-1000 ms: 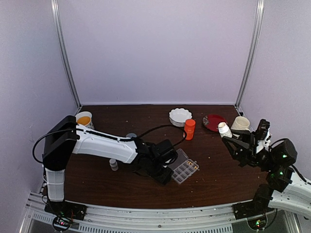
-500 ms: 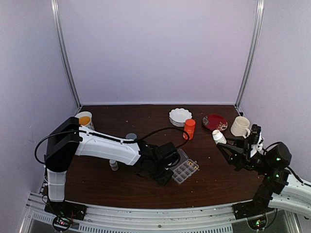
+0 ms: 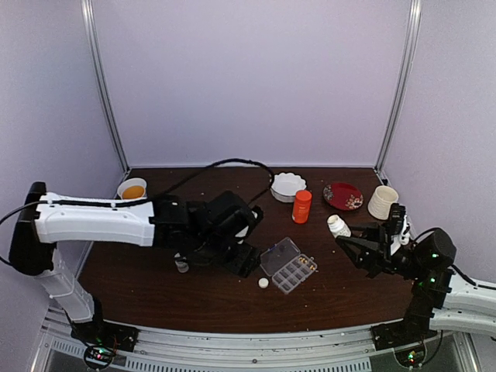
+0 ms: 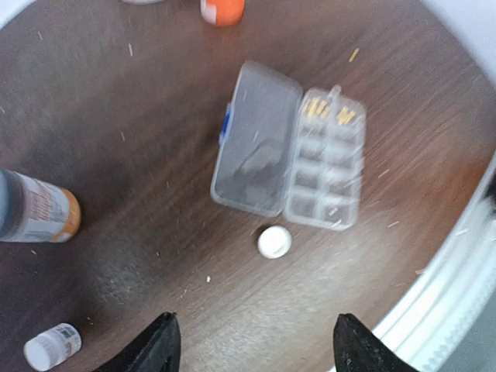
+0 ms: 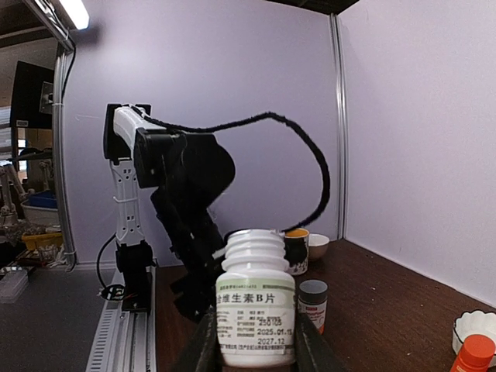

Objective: Sort the pills into containers
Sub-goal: Pass from the right arm to the left, then place the pill bottle at the center of the board, then pick up the pill from the center of the board.

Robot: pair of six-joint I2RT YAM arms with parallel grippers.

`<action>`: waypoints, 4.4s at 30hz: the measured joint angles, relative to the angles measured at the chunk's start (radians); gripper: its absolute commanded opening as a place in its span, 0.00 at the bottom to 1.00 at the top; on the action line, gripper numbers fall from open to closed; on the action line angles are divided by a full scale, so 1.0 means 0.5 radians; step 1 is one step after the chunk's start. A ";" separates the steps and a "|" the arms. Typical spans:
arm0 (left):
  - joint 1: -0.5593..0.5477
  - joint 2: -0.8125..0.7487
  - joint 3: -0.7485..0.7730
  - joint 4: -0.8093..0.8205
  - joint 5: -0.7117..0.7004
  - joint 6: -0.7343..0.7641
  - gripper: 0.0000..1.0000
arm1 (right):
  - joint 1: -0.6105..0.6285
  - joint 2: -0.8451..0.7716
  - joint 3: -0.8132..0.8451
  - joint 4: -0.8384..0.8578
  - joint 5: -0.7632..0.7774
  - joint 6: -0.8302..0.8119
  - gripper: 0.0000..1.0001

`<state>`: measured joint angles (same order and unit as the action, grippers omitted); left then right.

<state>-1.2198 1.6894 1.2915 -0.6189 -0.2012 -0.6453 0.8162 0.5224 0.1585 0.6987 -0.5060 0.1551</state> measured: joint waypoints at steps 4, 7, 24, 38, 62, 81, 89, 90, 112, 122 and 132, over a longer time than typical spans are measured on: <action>-0.032 -0.341 0.045 0.029 -0.007 0.021 0.72 | 0.088 0.169 0.037 0.088 0.006 -0.034 0.00; -0.095 -0.527 0.019 0.159 -0.008 0.072 0.72 | 0.187 0.314 0.116 0.143 0.035 -0.072 0.00; -0.152 -0.843 -0.096 0.851 0.243 0.147 0.73 | 0.523 1.018 0.614 0.421 0.272 -0.320 0.00; -0.153 -0.752 -0.075 0.883 0.354 0.075 0.59 | 0.627 1.188 0.764 0.418 0.330 -0.426 0.01; -0.154 -0.758 -0.094 0.660 0.150 0.077 0.18 | 0.694 1.177 0.762 0.206 0.492 -0.517 0.84; -0.154 0.079 -0.500 0.584 -0.205 -0.213 0.16 | 0.542 0.885 0.890 -1.454 1.189 0.272 1.00; -0.154 0.204 -0.500 0.591 -0.236 -0.307 0.30 | 0.210 1.081 0.949 -1.999 1.322 0.546 0.65; -0.154 0.204 -0.500 0.594 -0.237 -0.309 0.34 | 0.124 1.133 0.975 -2.069 1.314 0.581 0.63; -0.166 0.119 -0.500 0.587 -0.278 -0.335 0.63 | -0.455 2.079 1.587 -2.699 1.010 0.591 0.28; -0.169 -0.246 -0.504 0.551 -0.348 -0.254 0.63 | -0.512 2.234 1.661 -2.770 0.958 0.569 0.29; -0.169 -0.284 -0.532 0.528 -0.405 -0.242 0.63 | -0.568 2.402 1.796 -2.850 0.948 0.496 0.28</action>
<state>-1.3045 1.5475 1.0256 -0.3550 -0.4038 -0.7662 0.5320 1.7233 1.0565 -0.7261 -0.0322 0.4030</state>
